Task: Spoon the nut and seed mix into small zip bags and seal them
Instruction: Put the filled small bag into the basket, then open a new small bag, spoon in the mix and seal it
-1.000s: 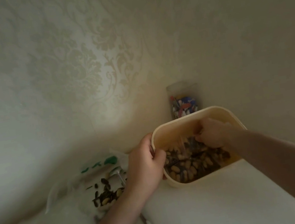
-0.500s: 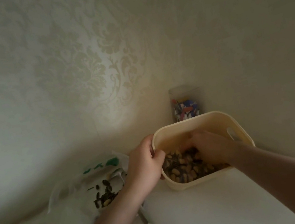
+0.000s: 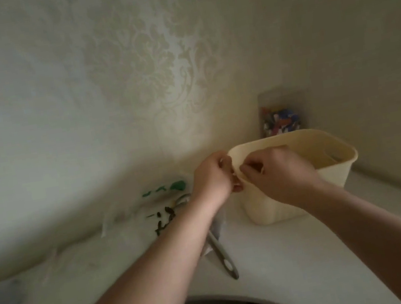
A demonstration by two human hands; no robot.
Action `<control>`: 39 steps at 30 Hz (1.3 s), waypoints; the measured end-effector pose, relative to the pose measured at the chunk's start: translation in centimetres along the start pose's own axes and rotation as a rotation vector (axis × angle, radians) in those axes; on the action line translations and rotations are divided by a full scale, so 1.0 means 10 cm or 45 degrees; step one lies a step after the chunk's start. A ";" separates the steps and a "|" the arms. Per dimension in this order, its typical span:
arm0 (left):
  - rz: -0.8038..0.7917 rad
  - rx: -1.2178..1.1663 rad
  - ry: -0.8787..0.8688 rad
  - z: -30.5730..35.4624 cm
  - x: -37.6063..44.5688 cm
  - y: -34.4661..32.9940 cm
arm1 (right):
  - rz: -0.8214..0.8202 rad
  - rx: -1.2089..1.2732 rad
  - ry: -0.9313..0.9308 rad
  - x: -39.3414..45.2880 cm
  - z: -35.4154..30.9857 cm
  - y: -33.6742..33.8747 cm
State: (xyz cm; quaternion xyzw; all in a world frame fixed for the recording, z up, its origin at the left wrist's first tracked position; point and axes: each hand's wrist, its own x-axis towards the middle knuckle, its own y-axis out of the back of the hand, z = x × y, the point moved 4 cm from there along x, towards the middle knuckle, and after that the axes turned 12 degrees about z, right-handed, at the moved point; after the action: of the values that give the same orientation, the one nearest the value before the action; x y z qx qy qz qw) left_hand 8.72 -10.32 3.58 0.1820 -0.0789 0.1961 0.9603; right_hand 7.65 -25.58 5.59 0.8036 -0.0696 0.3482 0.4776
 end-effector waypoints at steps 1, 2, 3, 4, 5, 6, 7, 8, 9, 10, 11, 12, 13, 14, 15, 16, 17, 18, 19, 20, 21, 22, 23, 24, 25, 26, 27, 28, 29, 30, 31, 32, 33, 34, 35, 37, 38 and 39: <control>-0.014 -0.084 0.004 -0.04 -0.08 0.10 | 0.029 -0.027 0.029 -0.02 -0.01 -0.02; -0.026 -0.113 -0.057 -0.07 -0.17 0.24 | 0.088 -0.036 0.079 -0.03 -0.04 -0.02; -0.027 -0.090 -0.172 -0.11 -0.27 0.40 | 0.194 -0.022 0.162 -0.04 -0.09 -0.01; -0.001 -0.009 -0.315 -0.16 -0.37 0.61 | 0.327 0.001 0.271 -0.06 -0.18 0.01; 0.048 0.099 -0.452 -0.22 -0.46 0.82 | 0.462 0.027 0.380 -0.10 -0.30 0.00; 0.099 0.233 -0.570 -0.29 -0.54 1.05 | 0.557 0.066 0.465 -0.16 -0.43 -0.05; 0.139 0.373 -0.658 -0.40 -0.58 1.27 | 0.589 0.125 0.516 -0.22 -0.55 -0.15; 0.165 0.508 -0.689 -0.54 -0.61 1.49 | 0.563 0.200 0.545 -0.28 -0.68 -0.28; 0.199 0.636 -0.673 -0.70 -0.61 1.71 | 0.515 0.270 0.559 -0.32 -0.81 -0.42; 0.251 0.767 -0.626 -0.88 -0.60 1.93 | 0.466 0.329 0.562 -0.36 -0.91 -0.55; 0.302 0.899 -0.556 -1.07 -0.59 2.13 | 0.431 0.369 0.558 -0.39 -1.01 -0.69; 0.331 1.022 -0.481 -1.24 -0.58 2.31 | 0.413 0.398 0.546 -0.41 -1.09 -0.81; 0.335 1.124 -0.426 -1.39 -0.58 2.44 | 0.406 0.423 0.531 -0.42 -1.16 -0.91; 0.314 1.199 -0.395 -1.53 -0.58 2.52 | 0.399 0.448 0.520 -0.42 -1.23 -1.00; 0.270 1.245 -0.386 -1.65 -0.58 2.55 | 0.389 0.473 0.515 -0.41 -1.30 -1.08; 0.227 1.265 -0.381 -1.75 -0.57 2.56 | 0.374 0.498 0.514 -0.41 -1.38 -1.14; 0.209 1.257 -0.383 -1.83 -0.56 2.57 | 0.360 0.518 0.514 -0.40 -1.44 -1.20; 0.217 1.227 -0.389 -1.88 -0.53 2.57 | 0.351 0.532 0.514 -0.40 -1.49 -1.24; 0.239 1.196 -0.393 -1.91 -0.50 2.58 | 0.340 0.539 0.511 -0.39 -1.53 -1.28; 0.257 1.173 -0.399 -1.92 -0.48 2.57 | 0.327 0.543 0.507 -0.38 -1.55 -1.31; 0.267 1.159 -0.407 -1.92 -0.49 2.56 | 0.313 0.542 0.502 -0.38 -1.57 -1.33; 0.270 1.150 -0.431 -1.91 -0.50 2.55 | 0.302 0.544 0.499 -0.37 -1.57 -1.34; 0.280 1.149 -0.486 -1.88 -0.53 2.54 | 0.293 0.545 0.496 -0.36 -1.57 -1.35; 0.309 1.149 -0.559 -1.85 -0.55 2.53 | 0.285 0.548 0.492 -0.35 -1.57 -1.34; 0.349 1.141 -0.628 -1.81 -0.58 2.53 | 0.278 0.560 0.490 -0.34 -1.57 -1.33; 0.409 1.115 -0.687 -1.78 -0.59 2.54 | 0.268 0.581 0.485 -0.32 -1.56 -1.32; 0.488 1.079 -0.721 -1.74 -0.59 2.56 | 0.255 0.605 0.472 -0.29 -1.55 -1.30; 0.573 1.026 -0.717 -1.70 -0.57 2.59 | 0.240 0.631 0.450 -0.26 -1.54 -1.28; 0.656 0.957 -0.673 -1.65 -0.54 2.62 | 0.220 0.656 0.420 -0.22 -1.52 -1.26; 0.734 0.876 -0.607 -1.60 -0.52 2.64 | 0.198 0.683 0.388 -0.19 -1.50 -1.24; 0.799 0.779 -0.535 -1.55 -0.48 2.66 | 0.174 0.702 0.361 -0.16 -1.49 -1.22; 0.852 0.667 -0.469 -1.50 -0.43 2.67 | 0.153 0.716 0.340 -0.13 -1.48 -1.21; 0.899 0.550 -0.421 -1.43 -0.37 2.68 | 0.131 0.734 0.316 -0.11 -1.46 -1.19; 0.938 0.443 -0.392 -1.33 -0.32 2.67 | 0.108 0.760 0.281 -0.08 -1.44 -1.19; 0.963 0.361 -0.391 -1.21 -0.28 2.64 | 0.083 0.791 0.233 -0.06 -1.42 -1.17; 0.964 0.282 -0.493 -0.91 -0.27 2.50 | 0.037 0.894 0.126 -0.04 -1.37 -1.18; 0.929 0.268 -0.579 -0.75 -0.27 2.36 | 0.034 0.959 0.073 -0.03 -1.31 -1.19; 0.882 0.271 -0.675 -0.60 -0.29 2.23 | 0.027 1.031 0.026 -0.04 -1.27 -1.20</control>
State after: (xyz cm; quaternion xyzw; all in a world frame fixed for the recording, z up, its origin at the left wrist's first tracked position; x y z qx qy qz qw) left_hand -2.49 10.05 4.51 0.2867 -0.3580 0.4598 0.7604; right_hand 6.46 -8.87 0.52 0.9225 0.0699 0.3603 0.1194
